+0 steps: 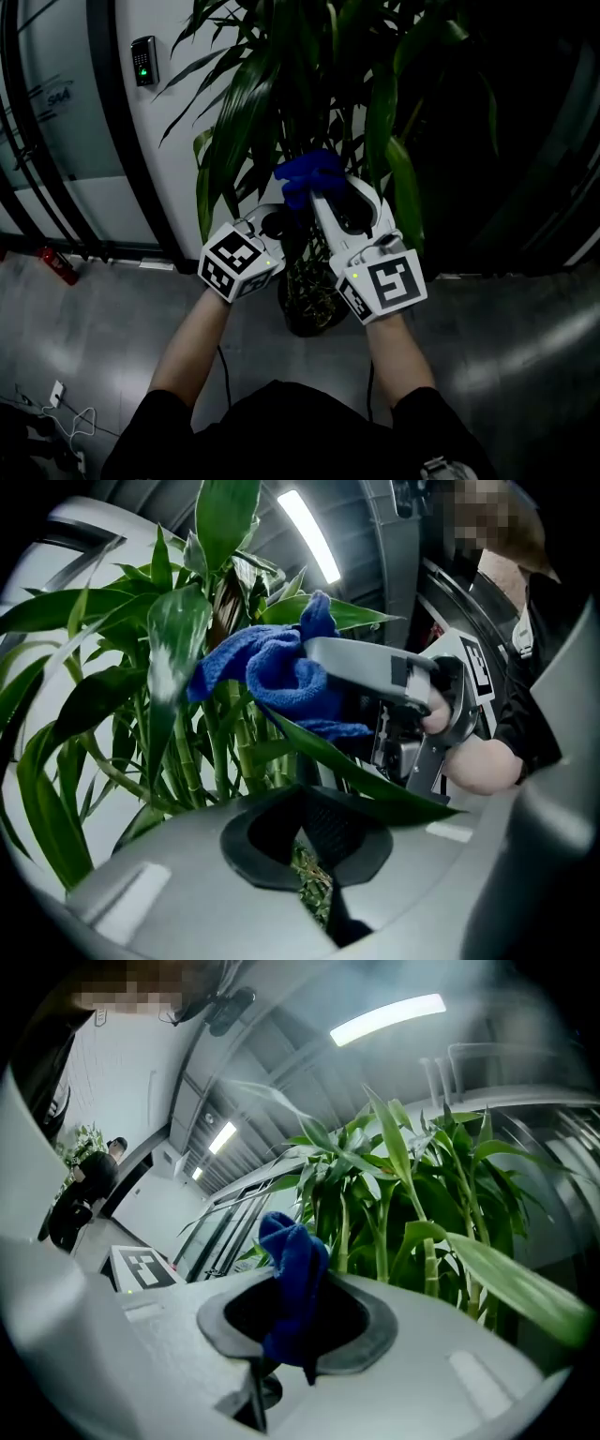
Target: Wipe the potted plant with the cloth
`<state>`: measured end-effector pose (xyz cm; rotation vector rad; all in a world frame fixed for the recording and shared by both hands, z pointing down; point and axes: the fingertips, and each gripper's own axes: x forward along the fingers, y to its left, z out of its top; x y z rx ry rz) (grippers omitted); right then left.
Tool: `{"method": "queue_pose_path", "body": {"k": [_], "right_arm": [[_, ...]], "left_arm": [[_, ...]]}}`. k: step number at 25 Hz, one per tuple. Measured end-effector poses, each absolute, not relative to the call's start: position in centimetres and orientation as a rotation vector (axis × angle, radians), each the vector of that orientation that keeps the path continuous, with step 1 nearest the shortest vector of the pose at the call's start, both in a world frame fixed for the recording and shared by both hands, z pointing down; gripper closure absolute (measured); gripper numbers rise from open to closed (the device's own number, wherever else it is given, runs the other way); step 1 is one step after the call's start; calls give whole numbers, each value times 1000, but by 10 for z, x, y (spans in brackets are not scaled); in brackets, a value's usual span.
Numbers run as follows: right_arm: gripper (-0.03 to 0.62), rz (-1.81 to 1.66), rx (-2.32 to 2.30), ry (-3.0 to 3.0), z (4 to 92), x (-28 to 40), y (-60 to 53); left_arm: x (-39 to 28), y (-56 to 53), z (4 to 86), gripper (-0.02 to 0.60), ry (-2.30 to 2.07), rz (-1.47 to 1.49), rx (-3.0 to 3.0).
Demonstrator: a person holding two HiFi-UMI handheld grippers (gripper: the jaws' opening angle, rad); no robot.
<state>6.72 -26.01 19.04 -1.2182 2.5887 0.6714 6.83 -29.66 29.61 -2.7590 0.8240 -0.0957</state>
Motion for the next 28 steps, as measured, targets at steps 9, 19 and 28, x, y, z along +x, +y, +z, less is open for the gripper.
{"method": "queue_pose_path", "body": {"k": [9,19,28], "right_arm": [[490,695,-1202,2697,225,53,-255],[490,638,-1170,2777,255,49,-242],[490,516,-1179,2791,277,59,-237]], "left_arm": [[72,-290,311,575,810,-161,-2744],[68,-282,338,574,836,-196,-2803],[70,-272,350,575,850,-197,-2848]]}}
